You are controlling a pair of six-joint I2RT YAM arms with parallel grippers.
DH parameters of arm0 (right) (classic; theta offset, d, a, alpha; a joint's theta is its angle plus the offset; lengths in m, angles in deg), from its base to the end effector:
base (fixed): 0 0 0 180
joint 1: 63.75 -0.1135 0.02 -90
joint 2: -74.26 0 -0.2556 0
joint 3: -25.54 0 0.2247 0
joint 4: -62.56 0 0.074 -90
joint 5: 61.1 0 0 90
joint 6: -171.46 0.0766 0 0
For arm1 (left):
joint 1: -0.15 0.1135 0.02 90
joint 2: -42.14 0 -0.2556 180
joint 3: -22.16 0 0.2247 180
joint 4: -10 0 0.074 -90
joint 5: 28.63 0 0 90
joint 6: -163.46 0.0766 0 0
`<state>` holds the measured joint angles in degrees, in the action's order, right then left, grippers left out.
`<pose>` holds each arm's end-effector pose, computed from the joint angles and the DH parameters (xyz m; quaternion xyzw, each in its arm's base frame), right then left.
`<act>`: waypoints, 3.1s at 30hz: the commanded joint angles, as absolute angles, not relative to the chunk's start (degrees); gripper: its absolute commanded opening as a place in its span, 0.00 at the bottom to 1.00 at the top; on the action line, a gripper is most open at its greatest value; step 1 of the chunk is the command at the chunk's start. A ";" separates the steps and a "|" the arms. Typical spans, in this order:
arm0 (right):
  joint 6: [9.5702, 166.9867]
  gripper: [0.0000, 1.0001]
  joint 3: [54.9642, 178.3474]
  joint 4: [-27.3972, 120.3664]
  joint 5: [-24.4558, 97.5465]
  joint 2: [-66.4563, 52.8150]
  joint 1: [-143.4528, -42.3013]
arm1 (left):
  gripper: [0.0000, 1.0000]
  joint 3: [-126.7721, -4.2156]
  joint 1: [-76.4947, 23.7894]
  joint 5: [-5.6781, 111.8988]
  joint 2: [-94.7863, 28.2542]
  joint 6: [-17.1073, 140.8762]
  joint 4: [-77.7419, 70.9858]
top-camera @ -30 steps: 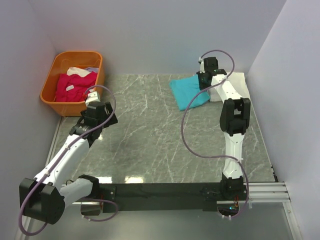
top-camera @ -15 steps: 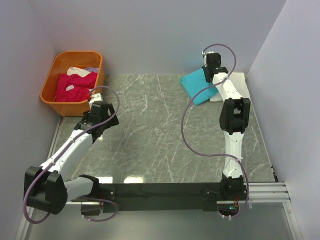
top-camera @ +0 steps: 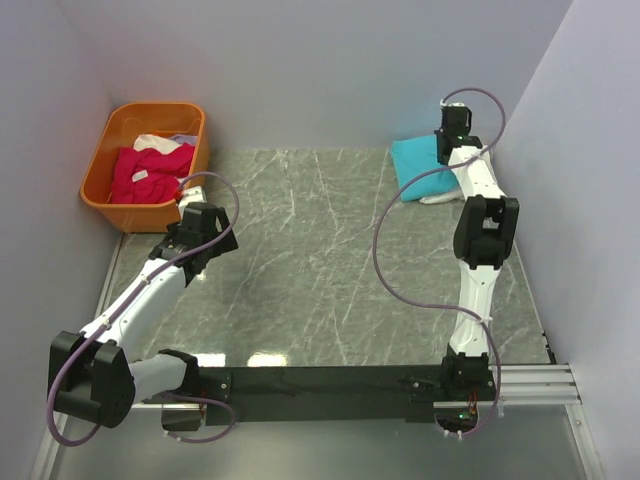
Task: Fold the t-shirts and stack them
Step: Neatly place the folded tshirt to the corner
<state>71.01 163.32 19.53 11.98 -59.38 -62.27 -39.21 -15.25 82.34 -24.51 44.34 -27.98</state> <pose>0.5344 -0.0361 0.2222 -0.0065 0.8946 -0.1763 0.4106 0.2468 -0.0395 0.2278 -0.1795 0.8876 0.0068 0.4243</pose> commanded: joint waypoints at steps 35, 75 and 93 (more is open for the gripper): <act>76.45 0.17 159.23 26.25 13.09 -59.59 -53.03 | 0.87 -39.82 -15.06 83.26 -26.15 45.78 -26.84; 102.39 1.00 122.51 13.85 17.05 24.73 -57.05 | 0.99 -57.74 -15.06 94.23 13.82 44.72 -47.93; 93.07 1.00 83.05 32.66 9.65 62.12 -74.38 | 0.99 -35.70 -15.15 90.82 41.96 45.78 -35.72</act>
